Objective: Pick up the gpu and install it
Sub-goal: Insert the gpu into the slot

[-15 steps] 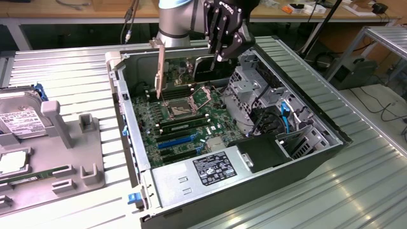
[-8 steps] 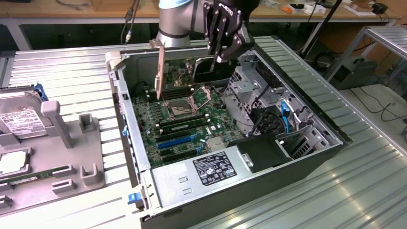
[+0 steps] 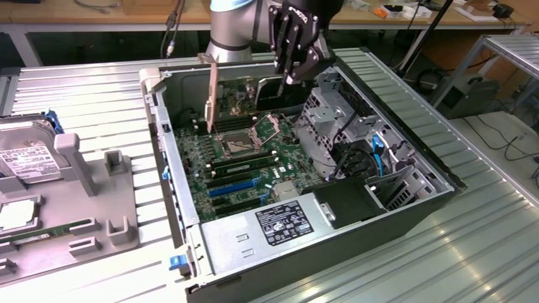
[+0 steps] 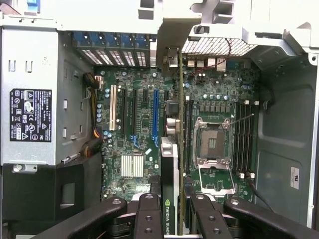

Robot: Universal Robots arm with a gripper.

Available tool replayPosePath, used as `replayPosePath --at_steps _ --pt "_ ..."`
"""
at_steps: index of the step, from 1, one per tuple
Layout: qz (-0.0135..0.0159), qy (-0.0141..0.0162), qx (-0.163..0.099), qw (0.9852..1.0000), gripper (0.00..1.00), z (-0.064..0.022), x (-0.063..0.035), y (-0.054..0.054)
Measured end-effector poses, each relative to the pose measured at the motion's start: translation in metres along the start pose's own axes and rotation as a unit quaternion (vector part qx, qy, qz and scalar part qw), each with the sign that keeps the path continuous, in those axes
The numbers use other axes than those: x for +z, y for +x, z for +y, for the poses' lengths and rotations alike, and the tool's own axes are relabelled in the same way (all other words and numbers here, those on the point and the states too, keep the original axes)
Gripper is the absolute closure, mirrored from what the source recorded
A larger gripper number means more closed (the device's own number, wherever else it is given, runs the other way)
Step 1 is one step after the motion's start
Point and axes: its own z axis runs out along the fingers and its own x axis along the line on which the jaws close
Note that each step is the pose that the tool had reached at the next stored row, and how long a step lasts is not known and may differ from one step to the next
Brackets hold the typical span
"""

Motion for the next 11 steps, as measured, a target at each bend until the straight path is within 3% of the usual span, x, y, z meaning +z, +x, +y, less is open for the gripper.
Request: replayPosePath --at_steps 11 --pt "0.0001 0.0003 0.000 1.0000 0.73 -0.0004 0.0057 -0.0050"
